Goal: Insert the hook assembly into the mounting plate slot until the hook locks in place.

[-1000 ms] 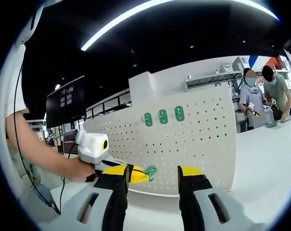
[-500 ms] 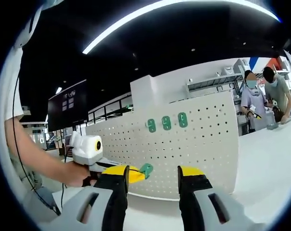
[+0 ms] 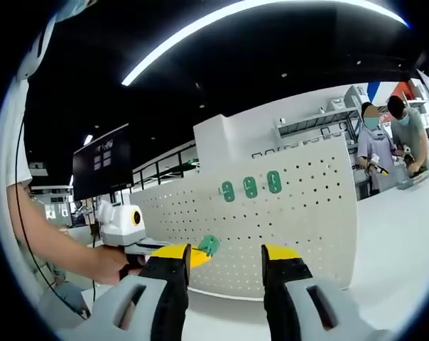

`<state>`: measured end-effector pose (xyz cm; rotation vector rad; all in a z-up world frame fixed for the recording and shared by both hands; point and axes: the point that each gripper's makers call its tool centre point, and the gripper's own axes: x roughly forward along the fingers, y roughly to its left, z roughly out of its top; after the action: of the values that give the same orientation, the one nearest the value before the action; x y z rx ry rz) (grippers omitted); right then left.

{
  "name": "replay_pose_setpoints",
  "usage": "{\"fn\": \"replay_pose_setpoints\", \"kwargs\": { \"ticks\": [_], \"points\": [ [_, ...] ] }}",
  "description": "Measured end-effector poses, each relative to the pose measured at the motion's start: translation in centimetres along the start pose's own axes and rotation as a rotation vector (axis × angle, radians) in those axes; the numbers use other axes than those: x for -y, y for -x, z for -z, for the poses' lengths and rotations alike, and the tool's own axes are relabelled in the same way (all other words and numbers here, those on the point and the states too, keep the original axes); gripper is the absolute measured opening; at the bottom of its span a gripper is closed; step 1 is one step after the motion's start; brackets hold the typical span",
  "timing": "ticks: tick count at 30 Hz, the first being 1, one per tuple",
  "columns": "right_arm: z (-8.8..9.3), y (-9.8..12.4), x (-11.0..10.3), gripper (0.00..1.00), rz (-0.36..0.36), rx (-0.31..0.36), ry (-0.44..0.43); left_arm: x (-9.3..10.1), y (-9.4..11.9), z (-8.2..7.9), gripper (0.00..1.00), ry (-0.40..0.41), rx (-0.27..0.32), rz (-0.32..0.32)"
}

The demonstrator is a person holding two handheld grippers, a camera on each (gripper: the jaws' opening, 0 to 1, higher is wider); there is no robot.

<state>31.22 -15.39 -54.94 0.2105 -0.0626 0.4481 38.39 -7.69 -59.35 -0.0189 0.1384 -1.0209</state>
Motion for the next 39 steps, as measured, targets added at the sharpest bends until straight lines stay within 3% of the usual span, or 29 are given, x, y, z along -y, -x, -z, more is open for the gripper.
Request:
{"fn": "replay_pose_setpoints", "kwargs": {
  "ticks": [11, 20, 33, 39],
  "points": [
    [-0.7, -0.1, -0.8, 0.38, -0.017, 0.014, 0.002, 0.3, 0.9, -1.2, 0.01, 0.031, 0.077, 0.0],
    [-0.6, 0.0, -0.8, 0.38, -0.015, 0.019, -0.008, 0.9, 1.4, -2.7, 0.01, 0.089, 0.183, 0.028],
    [-0.5, -0.1, -0.9, 0.36, -0.019, 0.011, -0.016, 0.9, 1.6, -2.7, 0.02, 0.063, 0.182, 0.019],
    [0.4, -0.5, -2.0, 0.35, -0.106, -0.023, -0.185, 0.9, 1.5, -2.8, 0.02, 0.06, 0.182, 0.018]
  ]
}}
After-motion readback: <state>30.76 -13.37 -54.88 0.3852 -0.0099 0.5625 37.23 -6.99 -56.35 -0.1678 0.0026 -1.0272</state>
